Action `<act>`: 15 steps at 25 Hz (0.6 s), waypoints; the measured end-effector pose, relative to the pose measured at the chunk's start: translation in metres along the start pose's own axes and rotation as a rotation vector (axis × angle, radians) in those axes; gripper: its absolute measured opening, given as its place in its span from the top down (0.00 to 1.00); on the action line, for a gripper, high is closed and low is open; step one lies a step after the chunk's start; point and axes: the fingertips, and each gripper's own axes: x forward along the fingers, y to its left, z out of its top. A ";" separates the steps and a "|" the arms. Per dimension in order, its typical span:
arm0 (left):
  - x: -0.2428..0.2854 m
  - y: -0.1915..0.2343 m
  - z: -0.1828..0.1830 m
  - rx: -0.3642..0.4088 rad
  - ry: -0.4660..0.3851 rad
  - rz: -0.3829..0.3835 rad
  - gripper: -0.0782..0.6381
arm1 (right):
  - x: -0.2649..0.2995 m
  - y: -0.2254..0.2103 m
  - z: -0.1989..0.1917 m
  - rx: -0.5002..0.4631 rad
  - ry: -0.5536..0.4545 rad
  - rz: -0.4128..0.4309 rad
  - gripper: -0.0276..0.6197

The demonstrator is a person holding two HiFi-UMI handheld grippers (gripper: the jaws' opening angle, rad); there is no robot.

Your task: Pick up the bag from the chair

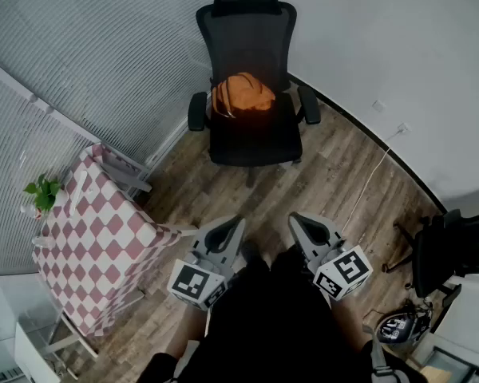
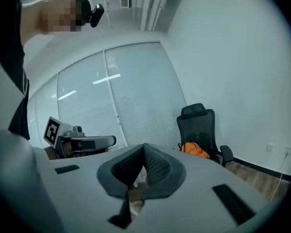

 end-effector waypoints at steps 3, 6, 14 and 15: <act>-0.003 0.001 0.000 0.003 -0.013 0.000 0.84 | 0.002 0.002 0.002 -0.004 0.002 0.006 0.93; -0.006 0.004 0.001 0.013 -0.016 0.004 0.84 | 0.004 0.005 0.004 -0.020 0.002 0.013 0.93; -0.015 0.010 0.001 0.001 -0.025 0.027 0.84 | 0.004 -0.001 0.007 0.022 -0.022 -0.032 0.93; -0.015 0.012 0.002 -0.003 -0.027 0.031 0.84 | 0.006 -0.003 0.006 0.029 -0.017 -0.038 0.93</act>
